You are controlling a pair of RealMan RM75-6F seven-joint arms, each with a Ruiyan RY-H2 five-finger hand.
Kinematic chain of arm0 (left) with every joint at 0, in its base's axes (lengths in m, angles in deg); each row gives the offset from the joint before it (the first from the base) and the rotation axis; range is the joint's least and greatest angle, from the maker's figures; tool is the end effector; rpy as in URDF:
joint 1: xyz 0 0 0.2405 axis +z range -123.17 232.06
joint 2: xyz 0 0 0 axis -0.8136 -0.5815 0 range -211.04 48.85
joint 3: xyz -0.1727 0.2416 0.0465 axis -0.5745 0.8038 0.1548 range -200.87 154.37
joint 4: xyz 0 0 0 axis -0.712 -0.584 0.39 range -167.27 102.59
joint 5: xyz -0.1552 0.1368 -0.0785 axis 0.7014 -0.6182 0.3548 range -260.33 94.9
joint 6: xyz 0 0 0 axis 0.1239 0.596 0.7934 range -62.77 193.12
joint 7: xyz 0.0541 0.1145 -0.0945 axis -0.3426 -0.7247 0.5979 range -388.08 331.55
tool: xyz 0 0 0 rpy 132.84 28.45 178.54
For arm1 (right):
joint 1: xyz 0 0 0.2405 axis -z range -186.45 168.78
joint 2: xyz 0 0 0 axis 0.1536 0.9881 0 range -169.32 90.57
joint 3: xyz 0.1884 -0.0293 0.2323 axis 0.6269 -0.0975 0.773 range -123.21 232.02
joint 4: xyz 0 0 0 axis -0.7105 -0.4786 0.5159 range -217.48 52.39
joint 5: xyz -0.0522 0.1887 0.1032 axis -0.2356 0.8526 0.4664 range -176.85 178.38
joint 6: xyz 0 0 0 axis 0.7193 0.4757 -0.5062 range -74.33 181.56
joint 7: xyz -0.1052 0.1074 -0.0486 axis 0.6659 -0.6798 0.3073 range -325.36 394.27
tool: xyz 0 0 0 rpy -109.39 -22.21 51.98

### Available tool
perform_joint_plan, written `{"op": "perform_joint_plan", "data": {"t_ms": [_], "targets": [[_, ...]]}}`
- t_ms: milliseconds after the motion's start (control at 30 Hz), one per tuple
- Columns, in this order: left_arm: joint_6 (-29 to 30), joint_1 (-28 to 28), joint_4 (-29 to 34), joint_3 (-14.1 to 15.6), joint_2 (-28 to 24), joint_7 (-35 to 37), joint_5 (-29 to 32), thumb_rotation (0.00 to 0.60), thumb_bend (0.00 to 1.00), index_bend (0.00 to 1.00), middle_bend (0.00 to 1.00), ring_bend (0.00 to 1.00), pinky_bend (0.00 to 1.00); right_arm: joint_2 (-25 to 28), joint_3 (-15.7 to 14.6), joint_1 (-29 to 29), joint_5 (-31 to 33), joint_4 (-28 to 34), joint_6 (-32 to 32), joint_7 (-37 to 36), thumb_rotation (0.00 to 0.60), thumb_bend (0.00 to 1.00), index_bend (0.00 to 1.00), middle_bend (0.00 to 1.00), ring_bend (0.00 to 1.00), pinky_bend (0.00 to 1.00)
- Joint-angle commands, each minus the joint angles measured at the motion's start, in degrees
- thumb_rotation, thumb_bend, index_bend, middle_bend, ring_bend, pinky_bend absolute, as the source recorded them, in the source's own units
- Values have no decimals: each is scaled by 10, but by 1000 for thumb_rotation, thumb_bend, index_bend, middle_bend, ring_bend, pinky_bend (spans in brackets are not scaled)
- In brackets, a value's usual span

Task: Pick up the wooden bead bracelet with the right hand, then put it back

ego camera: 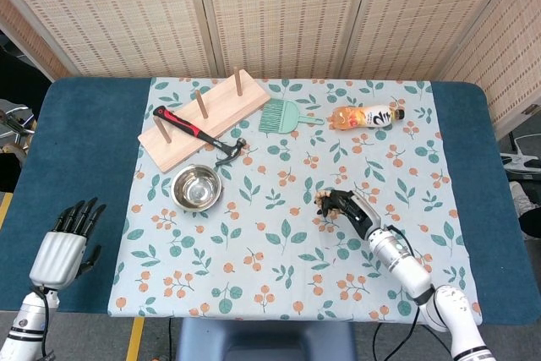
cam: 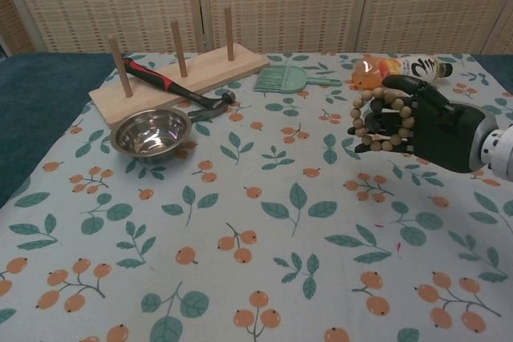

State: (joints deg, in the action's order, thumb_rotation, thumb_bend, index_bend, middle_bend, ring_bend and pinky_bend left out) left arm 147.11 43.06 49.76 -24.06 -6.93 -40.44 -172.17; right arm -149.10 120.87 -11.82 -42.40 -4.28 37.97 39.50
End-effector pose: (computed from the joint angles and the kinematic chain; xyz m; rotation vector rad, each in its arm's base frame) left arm -0.3488 0.2333 0.1024 -1.6087 -0.6842 -0.8029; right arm -0.2490 -0.3428 -0.0413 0.9079 -2.5314 1.4873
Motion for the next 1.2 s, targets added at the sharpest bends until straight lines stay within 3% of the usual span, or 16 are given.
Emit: {"op": "perform_joint_plan", "data": {"t_ms": [33,200,367,500,633,733,833,933,1067,1200], "targets": [[0,0,0,0,0,-1,0,600,441,0,0,0,158,0,2,2,5,-3,-6,4,336,403,580,646,298,397],[0,0,0,0,1,0,0,600,441,0,0,0,158,3,0,2,14,-11,-23,12,353,404,532,646,273,398],[0,0,0,0,0,0,0,600,442,0,0,0,158,5,-1,2,19,-15,-43,29,395,517,528,646,256,387],[1,0,1,0,0,1,-1,600,442,0,0,0,158,5,-5,4,21,-18,-64,51,282,538,518,646,235,358],[2,0,1,1,-1,1,-2,600,441,0,0,0,158,3,-3,5,31,-20,-74,66,278,627,518,646,230,354],[2,0,1,1,-1,1,-2,600,441,0,0,0,158,3,-6,4,36,-22,-75,73,263,637,518,646,229,354],[3,1,2,1,-2,1,-2,600,442,0,0,0,159,6,-9,3,41,-24,-79,76,278,646,518,646,229,353],[3,1,2,1,-2,1,-1,600,442,0,0,0,158,7,-11,1,48,-27,-82,78,297,742,520,646,229,353],[3,1,2,0,-2,0,-1,600,442,0,0,0,159,8,-12,0,53,-27,-83,84,337,955,517,646,225,353],[2,0,1,0,-1,0,-1,600,441,0,0,0,160,9,-10,-2,58,-28,-86,90,404,1000,492,646,214,351]]}}
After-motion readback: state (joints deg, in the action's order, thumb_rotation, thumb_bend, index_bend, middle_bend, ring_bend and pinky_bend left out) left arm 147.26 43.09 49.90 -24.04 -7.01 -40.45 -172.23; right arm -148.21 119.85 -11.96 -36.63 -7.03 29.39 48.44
